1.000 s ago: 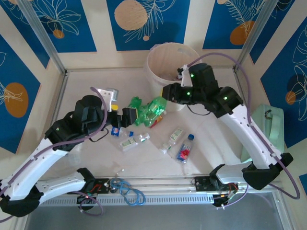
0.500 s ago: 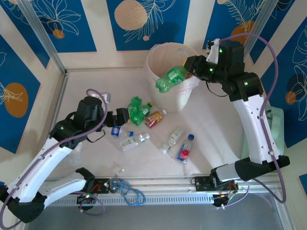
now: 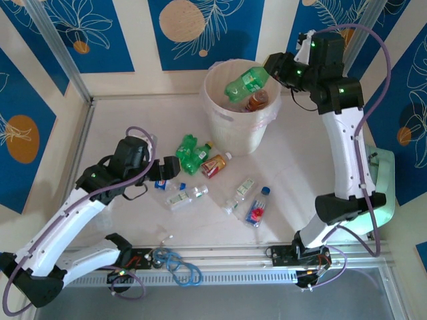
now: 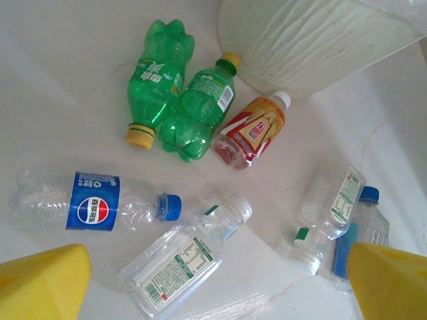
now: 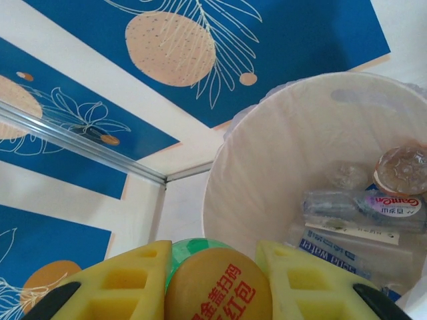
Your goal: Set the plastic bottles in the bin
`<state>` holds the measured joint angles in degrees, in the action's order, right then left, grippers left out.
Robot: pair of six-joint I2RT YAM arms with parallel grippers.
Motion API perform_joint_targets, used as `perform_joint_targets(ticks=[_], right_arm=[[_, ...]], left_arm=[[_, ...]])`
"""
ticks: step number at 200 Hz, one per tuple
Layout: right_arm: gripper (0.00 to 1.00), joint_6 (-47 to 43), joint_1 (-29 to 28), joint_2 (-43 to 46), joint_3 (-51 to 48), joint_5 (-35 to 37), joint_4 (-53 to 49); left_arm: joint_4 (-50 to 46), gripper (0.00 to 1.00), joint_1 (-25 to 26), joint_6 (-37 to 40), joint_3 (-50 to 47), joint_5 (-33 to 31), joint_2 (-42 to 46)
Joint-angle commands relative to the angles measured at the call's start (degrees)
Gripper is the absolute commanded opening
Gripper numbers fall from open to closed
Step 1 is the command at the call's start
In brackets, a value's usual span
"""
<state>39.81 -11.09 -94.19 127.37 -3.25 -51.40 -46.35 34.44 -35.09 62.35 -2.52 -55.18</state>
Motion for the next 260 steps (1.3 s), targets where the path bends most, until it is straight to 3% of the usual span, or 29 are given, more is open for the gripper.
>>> perform_joint_targets(ticks=[1,108,117,142,174,224,260], right_arm=[[0.20,-1.6,0.4,-2.6,4.1,-0.3,-2.9],[0.22,-2.8,0.1,-13.9,14.5,1.0,-6.2],[0.26,-2.7,0.1,-14.9,15.1,0.9,-6.1],[0.54,-2.4,0.0,-18.9,19.7,1.1,-7.9],[0.75,-2.4,-0.2,-21.1,23.9,1.7,-10.3],[0.67,-5.9,-3.4,-14.8,19.8,4.8,-12.6],[0.67,-10.5,-13.4,-1.2,2.2,16.1,-13.4]], left_arm=[[-0.8,0.97,-0.7,0.1,-1.1,1.0,-0.1],[0.7,0.96,-0.9,-1.7,-4.4,1.0,0.5],[0.8,0.96,-0.9,-2.0,-4.4,0.9,0.7],[0.6,0.96,-1.0,-1.9,-4.3,1.0,1.0],[0.4,0.96,-1.1,-2.0,-4.4,1.4,1.4],[1.5,0.95,-1.0,-2.4,-4.7,2.5,1.8],[3.0,0.92,-1.0,-3.4,-5.3,3.9,2.0]])
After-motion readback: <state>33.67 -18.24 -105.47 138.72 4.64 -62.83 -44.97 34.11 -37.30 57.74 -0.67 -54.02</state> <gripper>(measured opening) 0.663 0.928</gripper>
